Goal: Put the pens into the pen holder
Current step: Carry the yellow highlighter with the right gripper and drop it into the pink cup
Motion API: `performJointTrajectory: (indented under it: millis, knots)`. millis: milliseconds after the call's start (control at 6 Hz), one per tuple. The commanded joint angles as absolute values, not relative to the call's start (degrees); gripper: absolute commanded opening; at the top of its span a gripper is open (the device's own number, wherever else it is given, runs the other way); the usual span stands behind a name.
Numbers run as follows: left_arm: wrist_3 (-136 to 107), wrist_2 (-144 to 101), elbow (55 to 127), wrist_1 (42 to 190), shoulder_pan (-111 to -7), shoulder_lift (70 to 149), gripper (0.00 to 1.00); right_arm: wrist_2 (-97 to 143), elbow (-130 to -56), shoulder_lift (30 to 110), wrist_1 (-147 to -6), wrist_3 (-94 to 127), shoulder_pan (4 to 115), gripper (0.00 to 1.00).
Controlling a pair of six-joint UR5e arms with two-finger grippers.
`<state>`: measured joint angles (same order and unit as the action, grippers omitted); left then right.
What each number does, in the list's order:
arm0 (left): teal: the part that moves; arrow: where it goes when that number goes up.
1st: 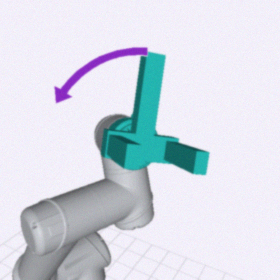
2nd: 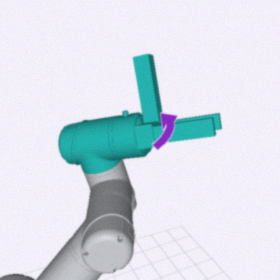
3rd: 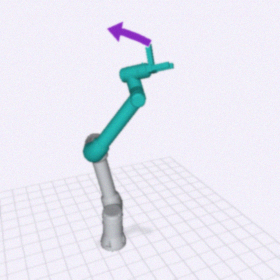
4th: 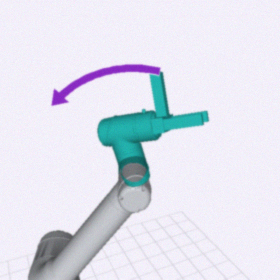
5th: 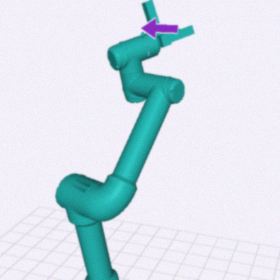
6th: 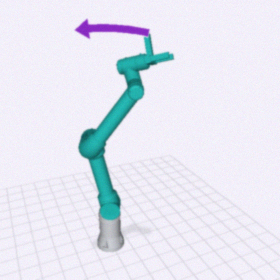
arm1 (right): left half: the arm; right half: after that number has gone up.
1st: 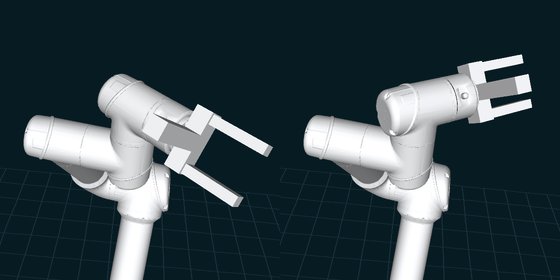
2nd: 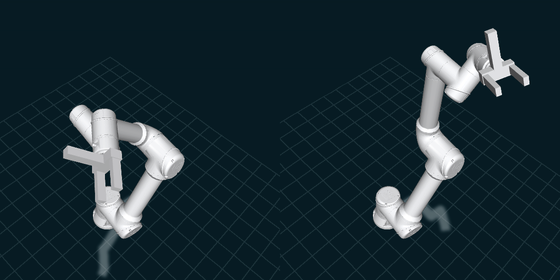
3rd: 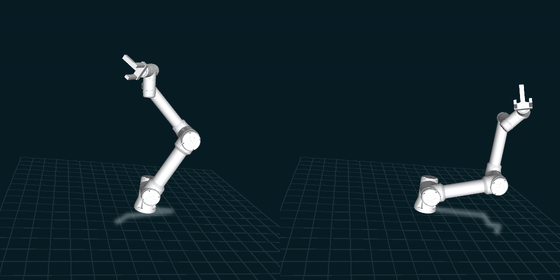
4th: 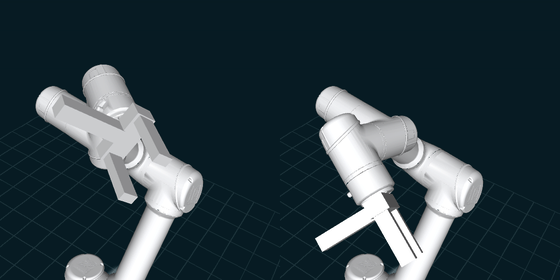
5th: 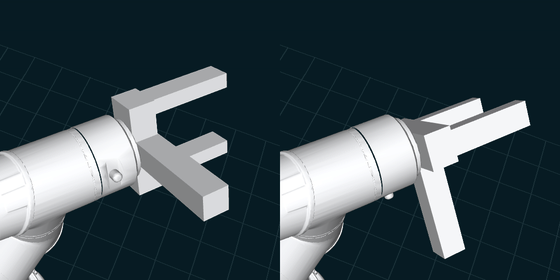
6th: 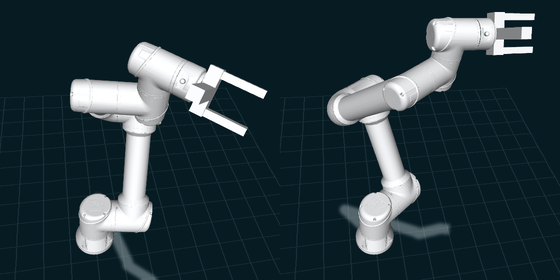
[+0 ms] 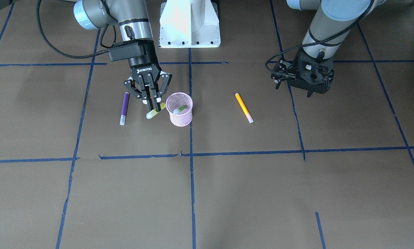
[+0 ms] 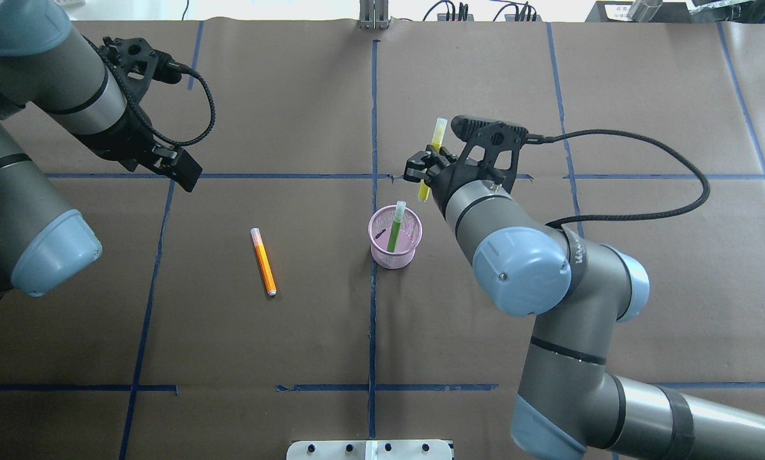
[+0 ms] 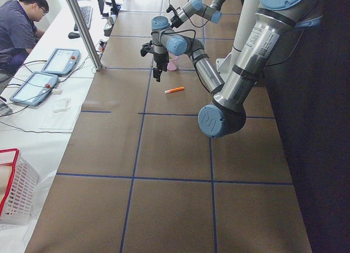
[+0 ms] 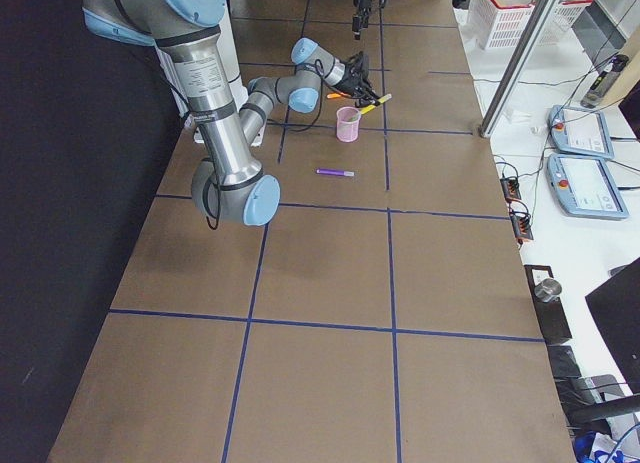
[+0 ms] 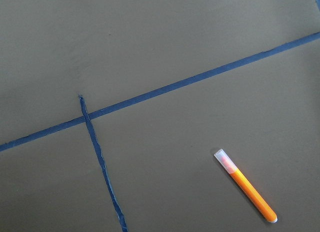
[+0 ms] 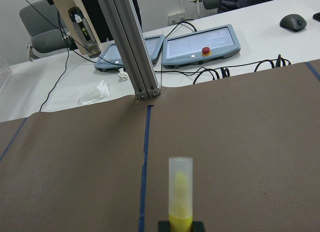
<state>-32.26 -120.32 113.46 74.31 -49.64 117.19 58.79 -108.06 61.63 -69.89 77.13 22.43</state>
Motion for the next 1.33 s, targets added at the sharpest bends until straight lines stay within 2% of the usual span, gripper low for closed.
performJointTrajectory:
  millis: [0,500,833,1000,1167]
  knots:
    - [-32.96,-120.32,113.12,74.53,-49.57,117.51,1.0,54.78,-106.01,61.09,-70.05,78.04,19.53,0.0]
    - [-32.96,-120.32,113.11,74.62,-49.57,117.51,1.0,49.14,-101.27,58.81,-69.96,80.51,16.0,0.0]
    - [-33.05,-120.32,113.03,74.62,-49.57,117.51,1.0,48.69,-101.25,58.89,-69.96,80.51,14.34,0.0]
    - [-33.05,-120.32,113.03,74.62,-49.57,117.51,1.0,48.43,-101.69,58.54,-69.53,80.51,13.98,0.32]
    - [-33.05,-120.32,113.03,74.62,-49.57,117.6,1.0,48.6,-101.6,58.36,-69.96,80.51,13.97,0.99]
